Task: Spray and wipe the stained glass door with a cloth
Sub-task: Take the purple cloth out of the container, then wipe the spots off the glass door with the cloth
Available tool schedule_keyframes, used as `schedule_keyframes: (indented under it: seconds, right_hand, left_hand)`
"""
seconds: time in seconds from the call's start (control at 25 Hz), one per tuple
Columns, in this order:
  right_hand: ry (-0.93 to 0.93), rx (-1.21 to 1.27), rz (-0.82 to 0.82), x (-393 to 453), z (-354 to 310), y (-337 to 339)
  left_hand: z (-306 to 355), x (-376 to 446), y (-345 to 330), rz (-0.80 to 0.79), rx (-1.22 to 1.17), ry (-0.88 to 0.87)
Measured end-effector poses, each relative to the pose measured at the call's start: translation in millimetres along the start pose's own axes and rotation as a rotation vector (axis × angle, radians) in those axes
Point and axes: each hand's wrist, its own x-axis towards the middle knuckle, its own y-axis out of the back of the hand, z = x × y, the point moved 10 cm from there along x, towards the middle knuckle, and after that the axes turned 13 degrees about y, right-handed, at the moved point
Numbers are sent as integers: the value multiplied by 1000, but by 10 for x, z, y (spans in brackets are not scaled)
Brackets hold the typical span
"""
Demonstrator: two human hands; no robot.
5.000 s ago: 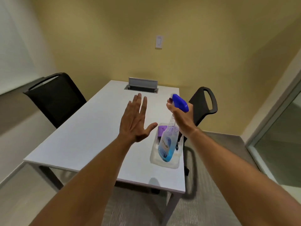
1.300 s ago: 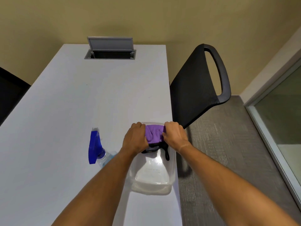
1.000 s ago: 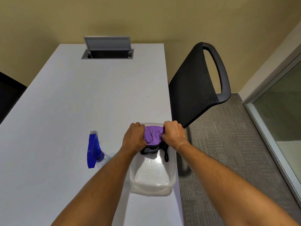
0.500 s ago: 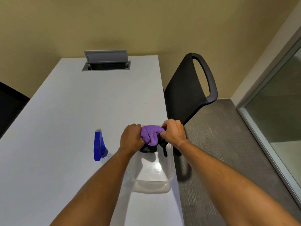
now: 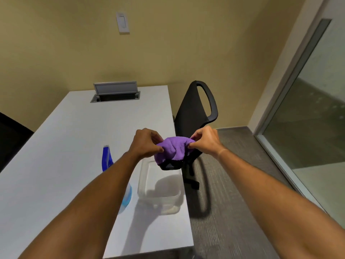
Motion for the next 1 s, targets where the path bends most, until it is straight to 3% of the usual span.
schedule_keyframes:
  seconds: [0.36,0.72,1.0]
  right_hand:
    - [-103,-7,119,-1385,587,1472]
    - [-307,-32,297,-2954,1502,3086]
    - [-481,-123,427,-3892,2193,3923]
  left_hand:
    - [1437,-824,-589,-177,-48,-157]
    - [3405,-1665,-1594,-451,-112,-373]
    - [4722,-2199,-2423,-621,-80,-557]
